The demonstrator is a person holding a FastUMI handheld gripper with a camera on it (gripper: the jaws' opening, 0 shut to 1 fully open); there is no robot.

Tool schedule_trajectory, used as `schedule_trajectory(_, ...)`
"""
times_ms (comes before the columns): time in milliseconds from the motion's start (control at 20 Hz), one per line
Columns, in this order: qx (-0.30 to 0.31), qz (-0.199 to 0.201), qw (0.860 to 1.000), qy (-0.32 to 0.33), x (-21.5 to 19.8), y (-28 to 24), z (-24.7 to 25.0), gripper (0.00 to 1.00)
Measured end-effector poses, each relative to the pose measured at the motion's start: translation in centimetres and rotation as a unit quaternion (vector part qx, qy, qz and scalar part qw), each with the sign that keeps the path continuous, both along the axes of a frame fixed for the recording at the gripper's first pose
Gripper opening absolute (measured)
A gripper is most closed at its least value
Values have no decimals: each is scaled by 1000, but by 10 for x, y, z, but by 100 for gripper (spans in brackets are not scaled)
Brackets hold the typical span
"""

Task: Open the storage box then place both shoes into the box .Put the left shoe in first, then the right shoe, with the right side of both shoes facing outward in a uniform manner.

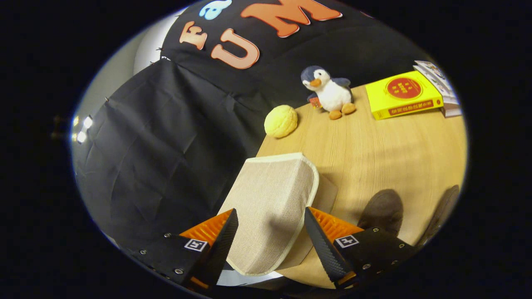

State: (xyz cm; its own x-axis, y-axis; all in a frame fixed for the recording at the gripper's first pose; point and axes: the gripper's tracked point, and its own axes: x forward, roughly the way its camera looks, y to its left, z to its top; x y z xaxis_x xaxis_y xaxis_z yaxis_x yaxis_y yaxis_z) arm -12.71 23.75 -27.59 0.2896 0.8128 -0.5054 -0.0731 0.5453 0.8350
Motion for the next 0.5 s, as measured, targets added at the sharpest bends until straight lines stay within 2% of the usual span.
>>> schedule_trajectory(250, 27, 22, 999, 36, -11, 13, -27, 96)
schedule_trajectory(500, 71, 11, 994, 81, -20, 26, -29, 93)
